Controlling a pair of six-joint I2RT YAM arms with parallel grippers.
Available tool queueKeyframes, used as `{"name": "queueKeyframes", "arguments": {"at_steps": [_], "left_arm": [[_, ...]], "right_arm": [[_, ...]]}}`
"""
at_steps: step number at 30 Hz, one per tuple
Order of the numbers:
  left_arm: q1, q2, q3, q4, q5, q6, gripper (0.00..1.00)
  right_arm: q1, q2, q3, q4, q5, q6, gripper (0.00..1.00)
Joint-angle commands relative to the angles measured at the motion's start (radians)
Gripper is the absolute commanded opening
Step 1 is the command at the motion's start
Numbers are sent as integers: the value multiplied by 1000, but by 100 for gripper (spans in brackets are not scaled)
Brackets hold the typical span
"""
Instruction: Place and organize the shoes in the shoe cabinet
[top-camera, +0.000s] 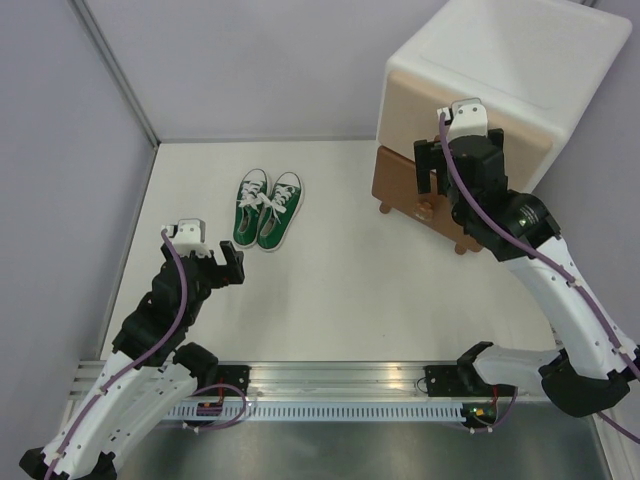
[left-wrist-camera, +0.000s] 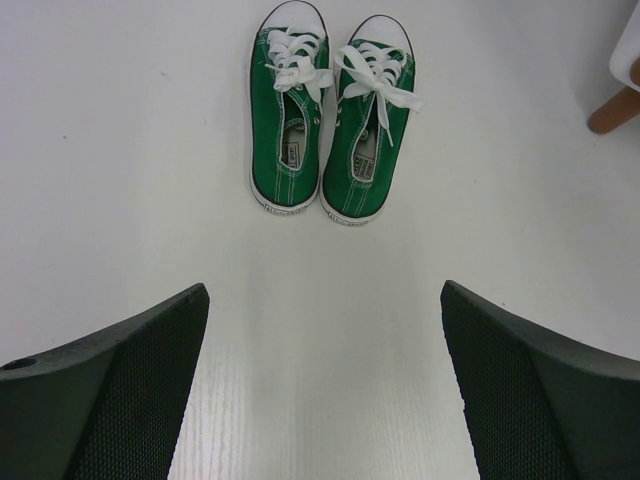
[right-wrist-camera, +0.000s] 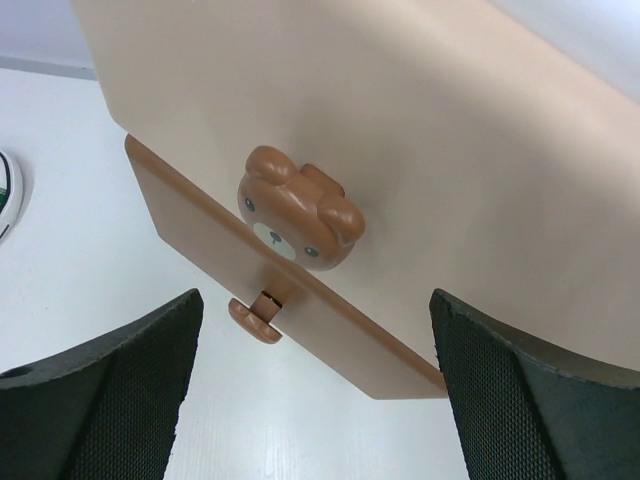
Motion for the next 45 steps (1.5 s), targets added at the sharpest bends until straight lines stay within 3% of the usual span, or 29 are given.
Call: {"name": "queueKeyframes", "arguments": {"at_steps": [1, 24, 45], "left_arm": [[3, -2, -8, 51, -7, 31, 99], [3, -8, -7, 52, 1, 33, 99], [3, -16, -7, 52, 4, 36, 99]], "right_arm": [[-3, 28, 57, -7, 42, -6, 98], [-98, 89, 108, 70, -315, -101, 98], [-100, 50, 146, -60, -542, -140, 98]]}}
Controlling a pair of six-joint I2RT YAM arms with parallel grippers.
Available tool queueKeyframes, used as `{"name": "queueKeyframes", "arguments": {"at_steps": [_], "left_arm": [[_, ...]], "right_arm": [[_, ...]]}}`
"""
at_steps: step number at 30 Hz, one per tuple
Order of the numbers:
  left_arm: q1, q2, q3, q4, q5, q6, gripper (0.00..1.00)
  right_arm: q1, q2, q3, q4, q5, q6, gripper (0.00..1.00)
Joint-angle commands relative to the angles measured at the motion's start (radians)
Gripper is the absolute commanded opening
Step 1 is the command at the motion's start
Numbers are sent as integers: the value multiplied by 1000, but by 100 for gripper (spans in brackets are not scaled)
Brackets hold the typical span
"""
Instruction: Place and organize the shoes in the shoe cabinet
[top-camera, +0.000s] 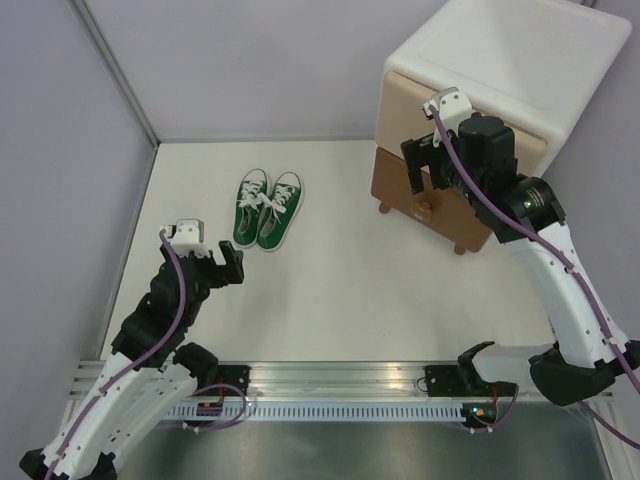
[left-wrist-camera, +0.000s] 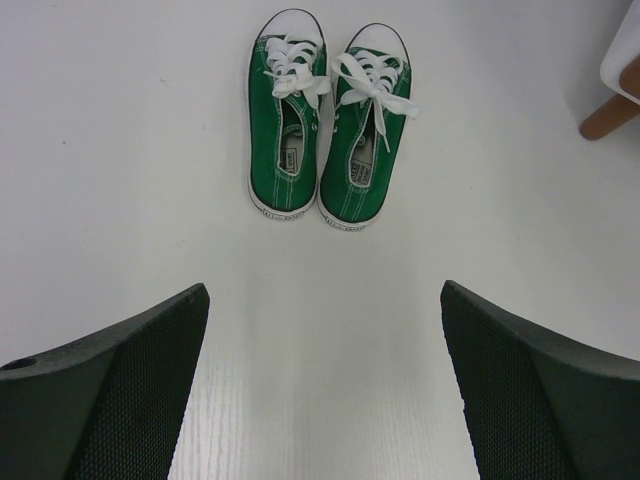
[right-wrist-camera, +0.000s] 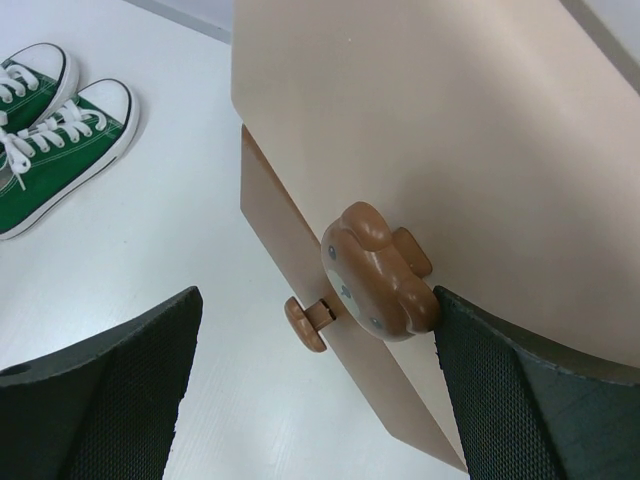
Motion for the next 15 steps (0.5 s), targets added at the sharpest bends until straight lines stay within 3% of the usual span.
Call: {"name": "queueKeyframes", "arguments": {"at_steps": [1, 15], "left_arm": [[3, -9, -7, 45, 5, 34, 99], [3, -5, -7, 48, 9, 35, 99]], "right_arm": [[12, -37, 42, -33, -136, -7, 98], [12, -105, 40, -116, -350, 16, 97]]}}
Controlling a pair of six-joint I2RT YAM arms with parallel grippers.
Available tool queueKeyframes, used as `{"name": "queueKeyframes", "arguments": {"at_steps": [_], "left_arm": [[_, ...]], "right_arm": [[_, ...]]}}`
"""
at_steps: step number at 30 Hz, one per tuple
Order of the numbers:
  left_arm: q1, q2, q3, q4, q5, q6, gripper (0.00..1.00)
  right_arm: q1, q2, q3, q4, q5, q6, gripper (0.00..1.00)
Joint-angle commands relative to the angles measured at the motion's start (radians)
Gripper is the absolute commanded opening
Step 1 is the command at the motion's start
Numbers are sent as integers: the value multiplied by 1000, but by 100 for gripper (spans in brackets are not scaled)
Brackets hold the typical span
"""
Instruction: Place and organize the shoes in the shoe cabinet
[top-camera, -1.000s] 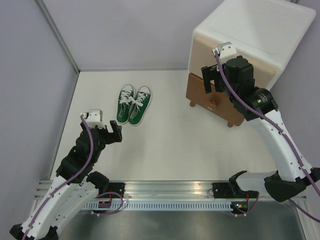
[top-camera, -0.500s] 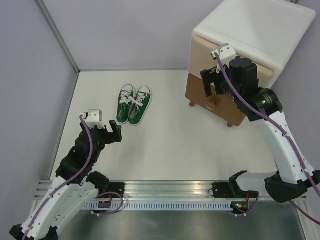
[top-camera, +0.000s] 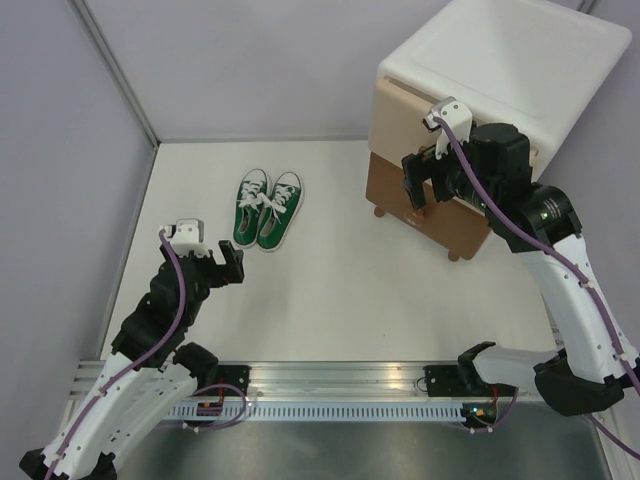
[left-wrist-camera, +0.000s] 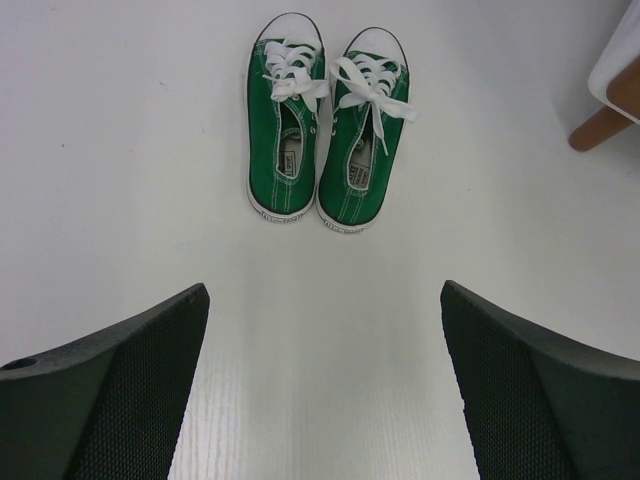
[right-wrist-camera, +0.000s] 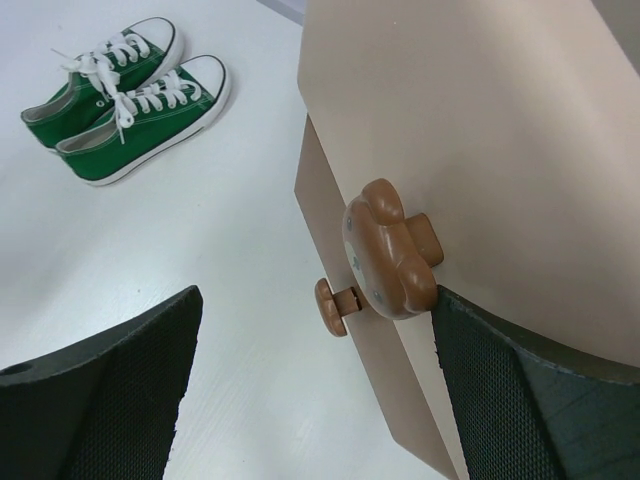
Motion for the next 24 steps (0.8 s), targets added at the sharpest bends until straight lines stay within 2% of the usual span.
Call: {"name": "queueKeyframes", "arguments": {"at_steps": [1, 5, 9, 12, 20, 24], "left_arm": [[3, -5, -8, 39, 11, 35, 99], [3, -9, -7, 39, 12, 35, 98], [3, -10, -8, 39, 14, 35, 98], [3, -12, -7, 39, 15, 34, 98], [3, -7, -7, 41, 17, 35, 99], [3, -4, -7, 41, 18, 35, 99]], "right_arm": [[17, -58, 36, -43, -160, 41, 97], [18, -67, 47, -69, -208, 45, 97], [18, -88, 41, -51, -183, 51, 97], [17, -81, 38, -40, -134, 50, 97], [18, -87, -23, 64, 122, 53, 97], [17, -69, -56, 118, 88, 50, 97]]}}
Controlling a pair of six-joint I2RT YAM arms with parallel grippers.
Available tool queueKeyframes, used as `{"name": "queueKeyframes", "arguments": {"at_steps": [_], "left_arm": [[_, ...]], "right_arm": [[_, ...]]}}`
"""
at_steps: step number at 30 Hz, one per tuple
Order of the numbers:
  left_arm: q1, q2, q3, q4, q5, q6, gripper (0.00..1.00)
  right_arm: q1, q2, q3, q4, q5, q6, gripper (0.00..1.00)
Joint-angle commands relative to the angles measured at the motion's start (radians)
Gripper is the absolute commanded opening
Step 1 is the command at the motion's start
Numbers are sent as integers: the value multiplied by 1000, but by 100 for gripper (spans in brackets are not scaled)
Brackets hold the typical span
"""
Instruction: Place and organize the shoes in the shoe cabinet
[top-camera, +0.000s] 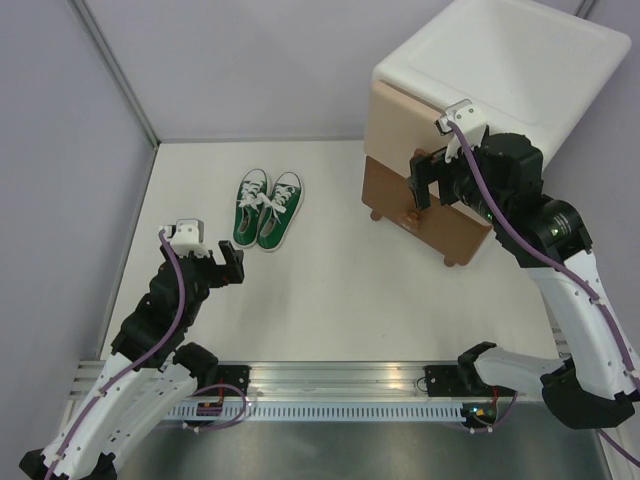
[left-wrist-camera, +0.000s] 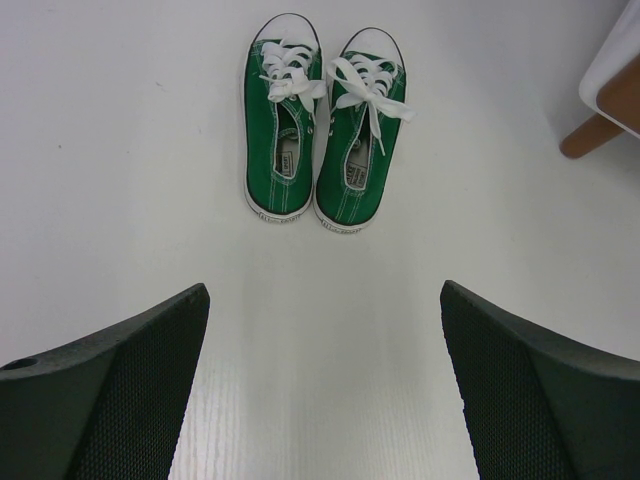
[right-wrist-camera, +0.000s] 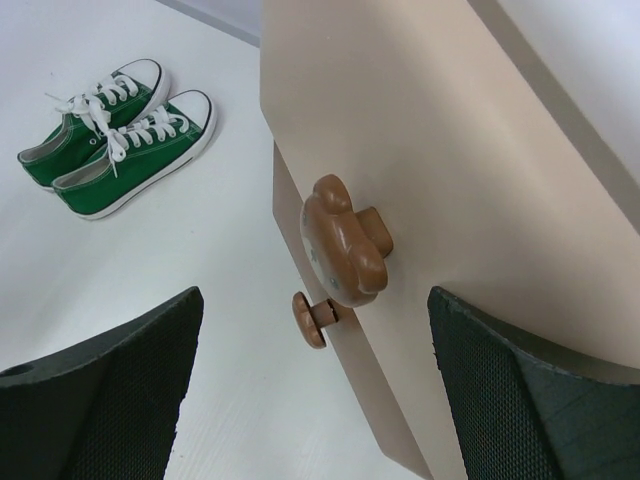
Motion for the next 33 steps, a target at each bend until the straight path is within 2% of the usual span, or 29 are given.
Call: {"name": "queueKeyframes", "arguments": {"at_steps": [1, 8, 20, 27, 33], "left_arm": [[1, -1, -8, 42, 11, 35, 99], [3, 0, -8, 40, 15, 35, 99], [3, 5, -8, 42, 21, 38, 99], [3, 0, -8, 43, 19, 37, 99], [1, 8, -8, 43, 22, 38, 98]], "right_arm": [[2, 16, -27, 95, 16, 8, 97], [2, 50, -36, 141, -130, 9, 97], [2, 44, 47, 16, -357, 6, 95], [1, 56, 86, -13, -423, 17, 95], [1, 50, 102, -44, -417, 26, 95]]}}
